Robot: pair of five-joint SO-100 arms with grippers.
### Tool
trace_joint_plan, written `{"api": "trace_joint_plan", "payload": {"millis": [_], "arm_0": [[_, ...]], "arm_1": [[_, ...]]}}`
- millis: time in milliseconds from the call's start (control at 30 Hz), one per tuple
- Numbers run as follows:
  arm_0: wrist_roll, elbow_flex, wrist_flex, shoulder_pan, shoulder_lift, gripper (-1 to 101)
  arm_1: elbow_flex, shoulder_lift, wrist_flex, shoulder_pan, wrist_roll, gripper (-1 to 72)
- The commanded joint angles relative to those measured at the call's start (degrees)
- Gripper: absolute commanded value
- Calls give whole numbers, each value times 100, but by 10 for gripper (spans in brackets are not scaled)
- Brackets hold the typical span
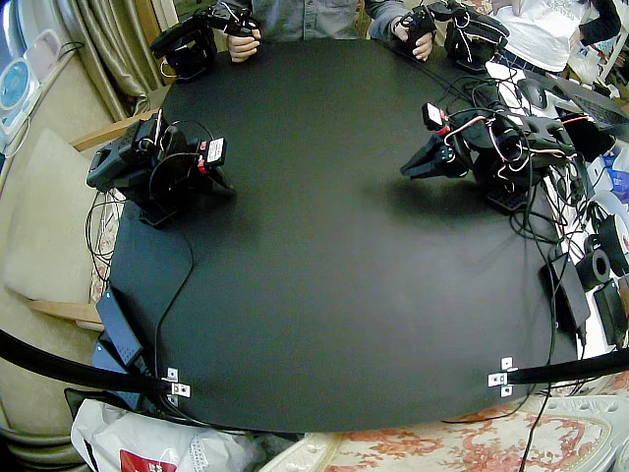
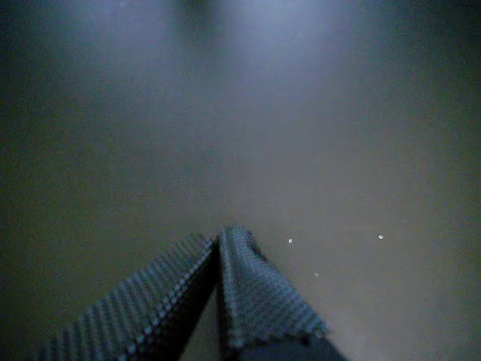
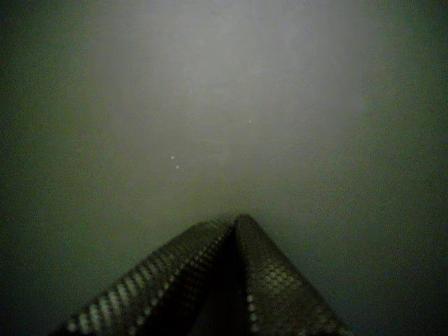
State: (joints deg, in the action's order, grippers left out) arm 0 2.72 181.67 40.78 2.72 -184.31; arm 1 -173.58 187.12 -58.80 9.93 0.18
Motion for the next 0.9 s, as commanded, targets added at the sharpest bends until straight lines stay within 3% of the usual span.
{"api": "trace_joint_plan", "payload": {"millis": [0, 867], "arm_0": [[-378, 70, 352, -413, -141, 0], [-378, 70, 360, -413, -141, 0]], "arm_1": [[132, 44, 9, -176, 316, -3], [132, 44, 0, -167, 369, -3]]}}
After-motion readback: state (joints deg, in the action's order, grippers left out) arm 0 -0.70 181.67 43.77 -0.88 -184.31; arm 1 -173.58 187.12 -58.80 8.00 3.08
